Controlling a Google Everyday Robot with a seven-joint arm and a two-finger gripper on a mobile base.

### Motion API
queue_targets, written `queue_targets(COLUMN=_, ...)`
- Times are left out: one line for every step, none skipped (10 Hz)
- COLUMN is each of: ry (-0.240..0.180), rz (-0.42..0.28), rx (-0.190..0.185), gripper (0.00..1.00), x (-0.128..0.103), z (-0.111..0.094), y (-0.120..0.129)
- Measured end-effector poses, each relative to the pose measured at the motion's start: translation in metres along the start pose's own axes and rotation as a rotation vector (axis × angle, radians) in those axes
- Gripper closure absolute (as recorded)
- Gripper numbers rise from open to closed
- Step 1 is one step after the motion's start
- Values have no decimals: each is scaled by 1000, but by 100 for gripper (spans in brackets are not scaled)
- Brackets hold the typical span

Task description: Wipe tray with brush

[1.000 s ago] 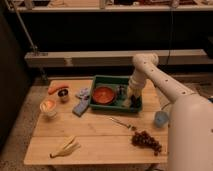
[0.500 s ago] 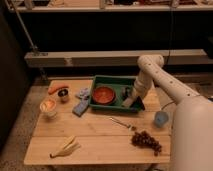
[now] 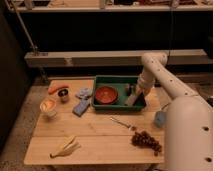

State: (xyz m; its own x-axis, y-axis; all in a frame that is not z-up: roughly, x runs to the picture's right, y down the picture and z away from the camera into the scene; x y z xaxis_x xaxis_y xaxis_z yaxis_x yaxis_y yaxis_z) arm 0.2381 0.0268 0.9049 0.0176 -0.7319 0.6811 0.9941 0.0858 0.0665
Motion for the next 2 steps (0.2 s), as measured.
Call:
queue_targets(ry=6, rz=14, rx=12, gripper=100, x=7, z=-2, y=0)
queue_targets(ry=10, rz=16, rx=24, gripper=100, x=9, z=-4, y=-1)
